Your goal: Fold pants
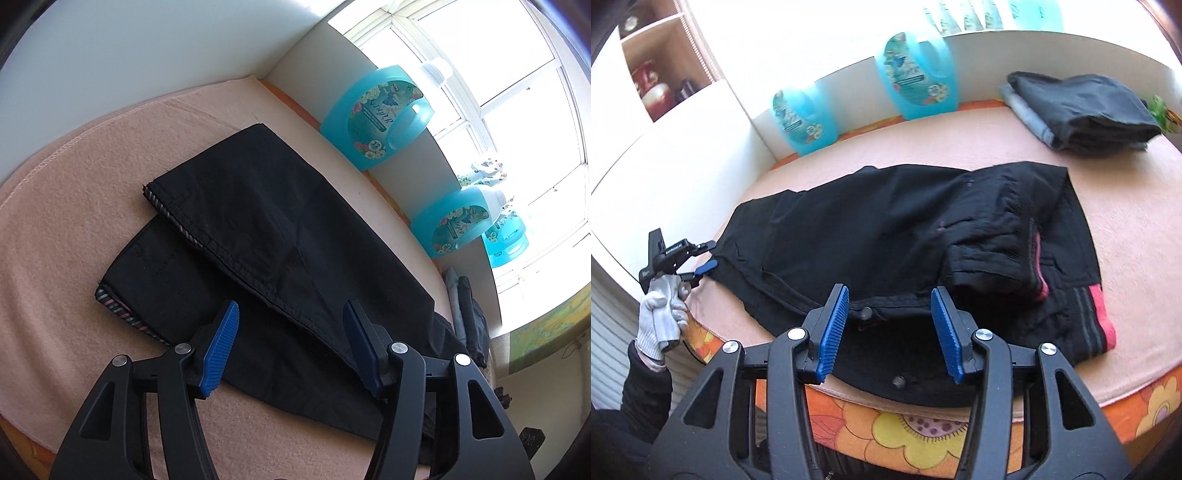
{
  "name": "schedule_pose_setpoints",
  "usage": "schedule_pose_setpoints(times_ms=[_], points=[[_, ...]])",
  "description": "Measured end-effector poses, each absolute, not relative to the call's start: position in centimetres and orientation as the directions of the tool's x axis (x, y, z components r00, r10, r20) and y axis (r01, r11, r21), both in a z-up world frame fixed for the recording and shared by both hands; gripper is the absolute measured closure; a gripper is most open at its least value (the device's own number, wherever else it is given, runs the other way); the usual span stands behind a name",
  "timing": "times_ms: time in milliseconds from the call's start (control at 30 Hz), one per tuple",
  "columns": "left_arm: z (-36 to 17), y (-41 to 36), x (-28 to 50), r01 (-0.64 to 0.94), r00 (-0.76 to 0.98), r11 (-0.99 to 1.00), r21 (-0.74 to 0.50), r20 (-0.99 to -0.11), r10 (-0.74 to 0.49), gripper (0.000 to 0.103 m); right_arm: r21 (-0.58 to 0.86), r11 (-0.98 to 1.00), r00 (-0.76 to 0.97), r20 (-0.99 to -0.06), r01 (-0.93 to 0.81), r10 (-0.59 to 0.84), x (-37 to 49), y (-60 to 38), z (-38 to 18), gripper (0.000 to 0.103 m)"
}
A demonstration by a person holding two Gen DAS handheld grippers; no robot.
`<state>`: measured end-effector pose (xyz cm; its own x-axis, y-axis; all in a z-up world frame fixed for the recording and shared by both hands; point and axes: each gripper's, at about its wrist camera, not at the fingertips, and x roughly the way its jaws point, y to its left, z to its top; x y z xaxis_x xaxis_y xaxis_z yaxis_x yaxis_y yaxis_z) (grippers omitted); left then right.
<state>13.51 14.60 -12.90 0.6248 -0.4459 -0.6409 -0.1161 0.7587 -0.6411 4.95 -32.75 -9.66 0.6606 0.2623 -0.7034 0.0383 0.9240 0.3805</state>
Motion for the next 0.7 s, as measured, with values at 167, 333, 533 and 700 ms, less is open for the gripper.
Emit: schedule_pose_setpoints(times_ms=[167, 333, 533, 700], points=[[-13.0, 14.5, 14.2, -0.119, 0.623, 0.752, -0.648, -0.639, -0.452, 0.044, 0.388, 0.906, 0.666, -0.723, 0.17, 0.185, 3.1, -35.5, -10.2, 0.045], [-13.1, 14.7, 14.9, -0.131, 0.625, 0.728, -0.673, -0.626, -0.466, 0.044, 0.557, 0.806, 0.651, -0.69, 0.2, 0.315, 3.8, -37.6, -12.0, 0.038], [-13.1, 14.6, 14.7, -0.12, 0.628, 0.732, -0.671, -0.623, -0.467, 0.044, 0.685, 0.687, 0.677, -0.626, 0.242, 0.387, 5.7, -37.7, -12.5, 0.033], [-13.2, 14.9, 14.8, -0.12, 0.63, 0.722, -0.681, -0.615, -0.475, 0.044, 0.699, 0.648, 0.678, -0.636, 0.302, 0.37, 8.0, -37.9, -13.5, 0.032]])
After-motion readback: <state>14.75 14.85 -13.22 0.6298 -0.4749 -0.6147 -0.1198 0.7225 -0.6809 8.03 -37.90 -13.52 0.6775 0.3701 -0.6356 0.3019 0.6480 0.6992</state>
